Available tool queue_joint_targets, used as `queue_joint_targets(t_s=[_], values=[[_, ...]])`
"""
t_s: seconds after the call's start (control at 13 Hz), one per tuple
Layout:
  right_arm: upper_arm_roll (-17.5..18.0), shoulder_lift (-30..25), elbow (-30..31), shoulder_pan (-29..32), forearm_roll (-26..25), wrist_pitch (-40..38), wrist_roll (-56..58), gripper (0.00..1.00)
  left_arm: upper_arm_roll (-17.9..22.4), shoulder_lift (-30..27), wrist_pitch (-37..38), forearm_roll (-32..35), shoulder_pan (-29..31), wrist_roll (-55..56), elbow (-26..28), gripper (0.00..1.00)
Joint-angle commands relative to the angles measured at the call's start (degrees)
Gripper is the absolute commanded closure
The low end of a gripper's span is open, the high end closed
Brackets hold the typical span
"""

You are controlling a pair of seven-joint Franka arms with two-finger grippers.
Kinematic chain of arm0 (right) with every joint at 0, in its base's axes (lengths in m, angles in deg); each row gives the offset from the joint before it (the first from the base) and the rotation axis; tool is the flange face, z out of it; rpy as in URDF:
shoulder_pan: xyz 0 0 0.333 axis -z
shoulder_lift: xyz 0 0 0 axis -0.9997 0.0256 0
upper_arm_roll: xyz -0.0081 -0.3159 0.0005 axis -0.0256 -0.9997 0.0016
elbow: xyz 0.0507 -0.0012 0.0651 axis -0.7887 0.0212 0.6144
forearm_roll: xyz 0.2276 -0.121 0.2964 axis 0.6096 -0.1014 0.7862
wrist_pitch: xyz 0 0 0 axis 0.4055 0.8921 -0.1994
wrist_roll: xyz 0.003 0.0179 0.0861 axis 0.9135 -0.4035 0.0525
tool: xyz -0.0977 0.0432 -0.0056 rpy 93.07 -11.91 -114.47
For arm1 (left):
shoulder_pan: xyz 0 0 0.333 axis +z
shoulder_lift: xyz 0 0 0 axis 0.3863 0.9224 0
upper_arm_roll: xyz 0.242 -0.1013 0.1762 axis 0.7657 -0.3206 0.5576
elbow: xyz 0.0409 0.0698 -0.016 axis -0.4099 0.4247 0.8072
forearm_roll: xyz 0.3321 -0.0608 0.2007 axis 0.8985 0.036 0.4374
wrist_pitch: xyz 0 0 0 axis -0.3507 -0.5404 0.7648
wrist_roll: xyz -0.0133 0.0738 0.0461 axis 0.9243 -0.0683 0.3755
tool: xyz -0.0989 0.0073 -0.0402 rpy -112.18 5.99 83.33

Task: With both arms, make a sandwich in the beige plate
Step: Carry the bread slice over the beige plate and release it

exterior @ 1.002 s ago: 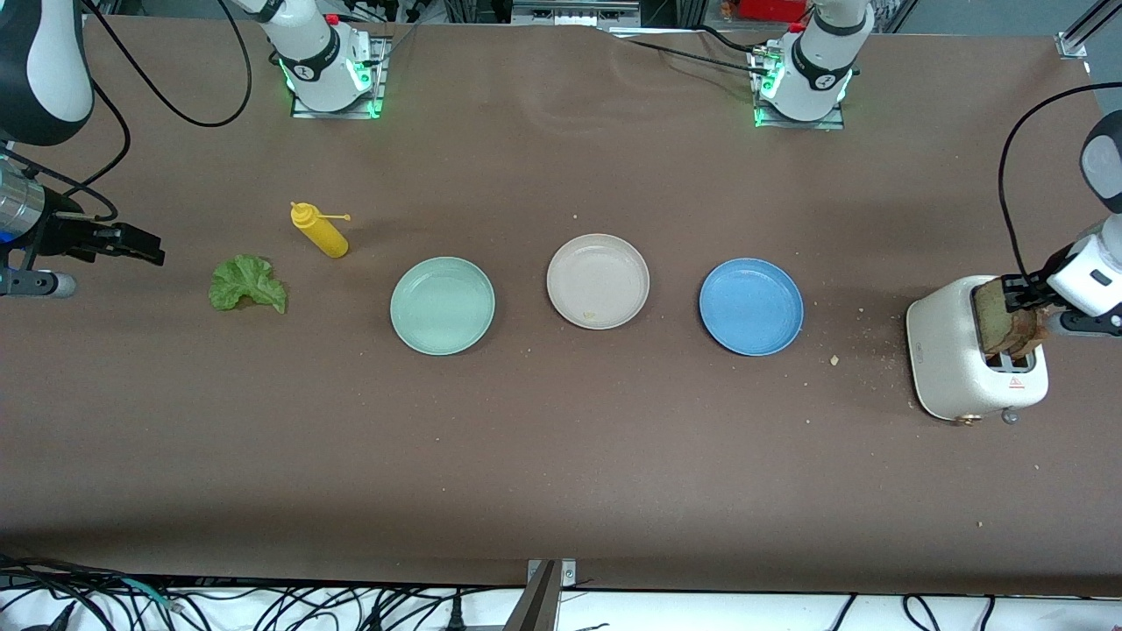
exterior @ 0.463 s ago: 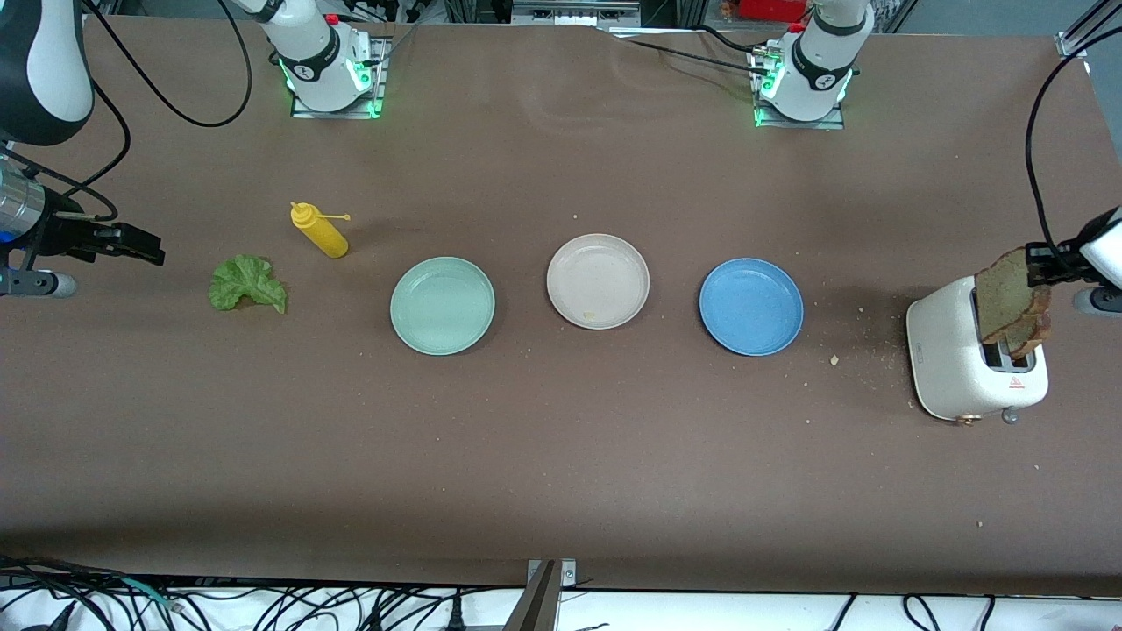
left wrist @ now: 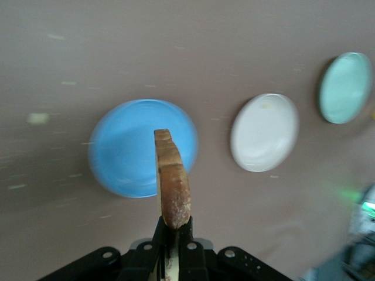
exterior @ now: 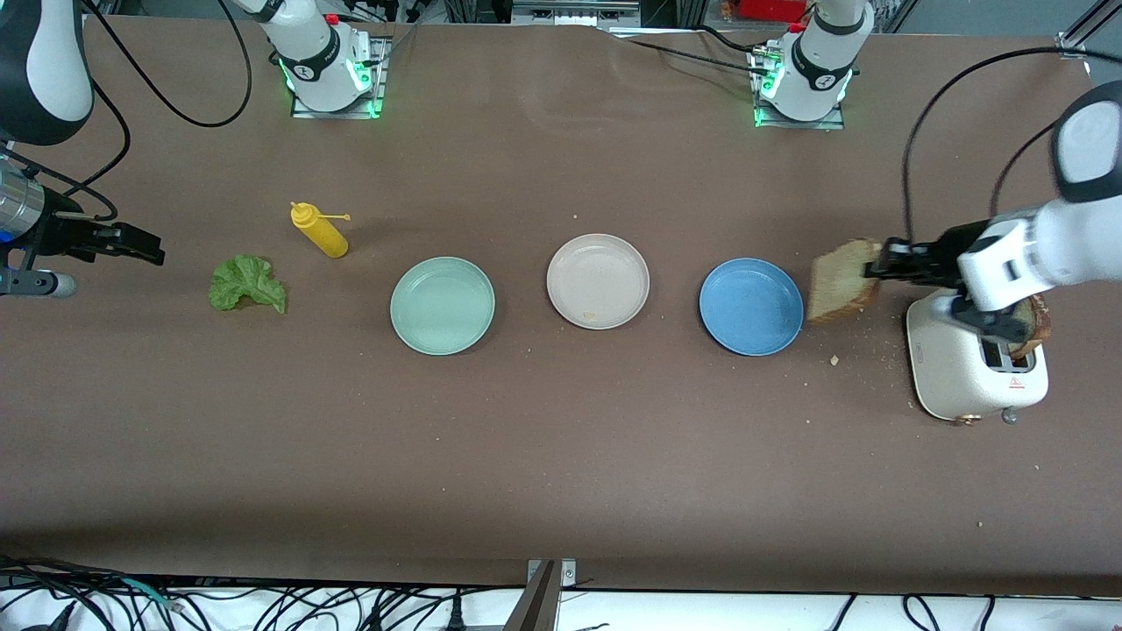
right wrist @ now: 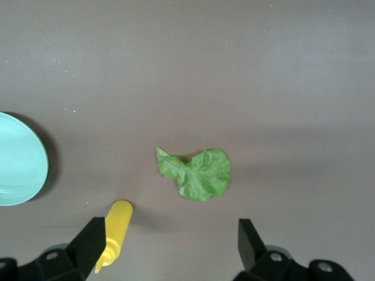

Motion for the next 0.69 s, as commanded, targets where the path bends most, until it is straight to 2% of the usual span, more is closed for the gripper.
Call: queue_joint_targets(t_s=[0.0, 0.08, 0.31, 0.39, 0.62], values=[[0.2, 0.4, -1.3, -0.1, -0.7, -1.2, -0.9, 0.0, 0.3, 5.6, 0.9, -10.5, -5.1, 1.3, -1.7, 1.0], [0.2, 0.4, -1.2, -0.1, -0.7, -1.2, -0.9, 0.0, 0.3, 8.1, 0.2, -13.7, -6.9, 0.9, -1.8, 1.0], [0.2, 0.4, -1.2, -0.1, -0.7, -1.6, -1.0, 0.0, 0.3, 15.3, -5.1, -15.3, -13.3, 0.0, -1.8, 1.0], [0.2, 0.4, -1.2, -0.1, -0.7, -1.8, -1.1, 0.0, 0.3, 17.7, -6.7, -18.0, -14.7, -1.9, -1.7, 1.0], [0.2, 0.4, -1.2, -0.1, -0.7, -1.8, -1.0, 0.0, 0.3, 21.2, -10.1, -23.1, -16.3, -7.2, -0.8, 1.0]])
